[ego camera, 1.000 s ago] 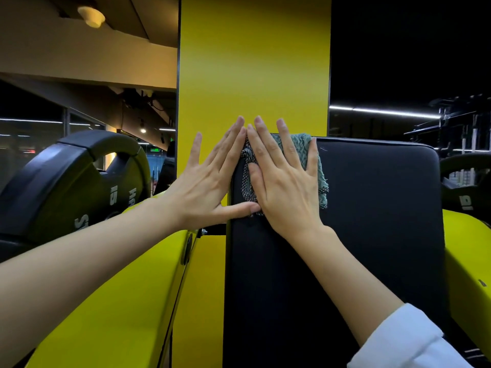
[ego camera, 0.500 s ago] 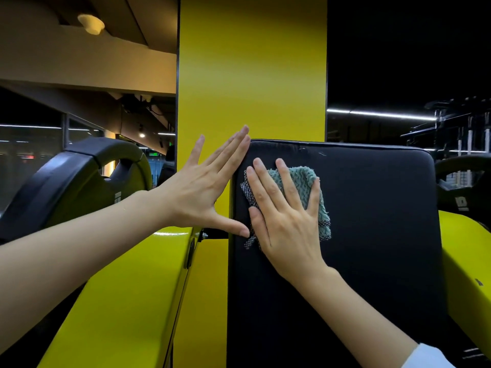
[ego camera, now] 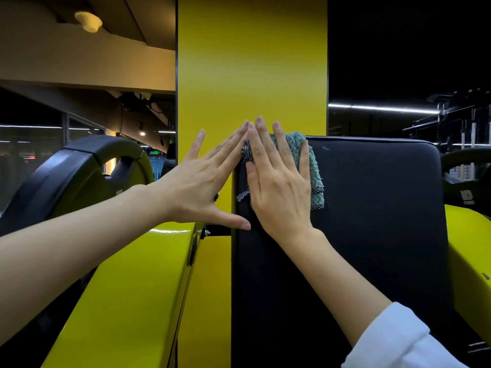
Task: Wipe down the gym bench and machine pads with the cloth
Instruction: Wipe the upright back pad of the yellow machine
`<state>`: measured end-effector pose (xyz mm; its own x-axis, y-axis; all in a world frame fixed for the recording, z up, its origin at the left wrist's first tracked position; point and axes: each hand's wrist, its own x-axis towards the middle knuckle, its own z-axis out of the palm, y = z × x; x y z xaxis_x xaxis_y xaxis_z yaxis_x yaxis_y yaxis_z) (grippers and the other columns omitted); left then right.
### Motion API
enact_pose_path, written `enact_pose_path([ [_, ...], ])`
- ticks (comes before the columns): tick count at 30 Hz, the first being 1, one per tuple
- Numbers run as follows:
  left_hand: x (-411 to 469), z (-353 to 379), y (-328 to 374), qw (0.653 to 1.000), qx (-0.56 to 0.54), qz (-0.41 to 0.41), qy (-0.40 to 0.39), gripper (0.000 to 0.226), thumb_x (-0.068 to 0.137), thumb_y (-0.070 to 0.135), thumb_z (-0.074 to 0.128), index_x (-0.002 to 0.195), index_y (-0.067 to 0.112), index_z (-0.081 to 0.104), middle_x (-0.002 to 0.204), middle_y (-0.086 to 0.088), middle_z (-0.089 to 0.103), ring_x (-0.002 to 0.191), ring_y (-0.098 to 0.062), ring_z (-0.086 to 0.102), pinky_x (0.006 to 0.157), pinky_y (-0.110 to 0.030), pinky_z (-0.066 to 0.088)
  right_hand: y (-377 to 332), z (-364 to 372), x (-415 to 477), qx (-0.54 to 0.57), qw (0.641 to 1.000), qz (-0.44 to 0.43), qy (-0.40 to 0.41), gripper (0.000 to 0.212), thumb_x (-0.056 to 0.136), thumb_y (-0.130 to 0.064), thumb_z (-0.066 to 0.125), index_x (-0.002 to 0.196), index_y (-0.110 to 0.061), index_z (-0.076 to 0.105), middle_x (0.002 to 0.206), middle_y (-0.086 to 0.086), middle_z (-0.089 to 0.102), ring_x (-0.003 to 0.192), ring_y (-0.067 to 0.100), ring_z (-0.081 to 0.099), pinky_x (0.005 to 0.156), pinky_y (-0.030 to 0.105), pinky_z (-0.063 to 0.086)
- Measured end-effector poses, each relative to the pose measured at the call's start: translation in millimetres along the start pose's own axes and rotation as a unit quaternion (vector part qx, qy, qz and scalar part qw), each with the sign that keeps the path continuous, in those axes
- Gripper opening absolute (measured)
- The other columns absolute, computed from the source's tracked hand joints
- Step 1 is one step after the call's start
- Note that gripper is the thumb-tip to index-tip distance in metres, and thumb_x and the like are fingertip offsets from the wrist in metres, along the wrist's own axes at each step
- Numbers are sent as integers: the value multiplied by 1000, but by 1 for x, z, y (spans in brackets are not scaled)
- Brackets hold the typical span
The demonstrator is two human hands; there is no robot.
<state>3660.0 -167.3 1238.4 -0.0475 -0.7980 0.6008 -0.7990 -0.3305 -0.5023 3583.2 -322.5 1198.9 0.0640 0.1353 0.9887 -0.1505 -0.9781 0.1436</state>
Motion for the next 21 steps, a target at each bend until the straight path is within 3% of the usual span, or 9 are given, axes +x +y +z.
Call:
enact_pose_path([
  [6, 0, 4, 7, 999, 11, -14, 39, 117, 79, 88, 25, 155, 9, -16, 163, -4, -23, 150, -11, -18, 121, -56, -9, 20, -9, -2, -13, 998, -53, -25, 51, 104, -30, 34, 153, -18, 33, 160, -2, 31, 150, 19, 22, 122, 53, 11],
  [10, -1, 5, 6, 998, 6, -7, 62, 100, 90, 77, 21, 157, 10, -10, 164, -4, -18, 152, -12, -14, 121, -56, -6, 43, -19, -4, -26, 998, -44, -38, 51, 105, -31, 31, 154, -19, 32, 161, -3, 29, 150, 17, 21, 122, 53, 12],
  [18, 19, 4, 0, 997, -4, 28, 66, 87, 96, 67, 20, 157, 13, -9, 165, -1, -17, 151, -9, -13, 122, -52, -7, 102, -42, -13, -12, 995, 95, -14, 51, 103, -36, 29, 153, -28, 32, 160, -11, 27, 151, 10, 15, 121, 54, 8],
  [21, 22, 7, -2, 998, 2, 31, 62, 87, 96, 67, 20, 157, 13, -11, 165, 0, -18, 151, -10, -15, 122, -53, -5, 91, -36, -12, -4, 990, 137, 10, 53, 102, -40, 24, 153, -28, 33, 160, -12, 28, 151, 11, 16, 122, 47, 4],
])
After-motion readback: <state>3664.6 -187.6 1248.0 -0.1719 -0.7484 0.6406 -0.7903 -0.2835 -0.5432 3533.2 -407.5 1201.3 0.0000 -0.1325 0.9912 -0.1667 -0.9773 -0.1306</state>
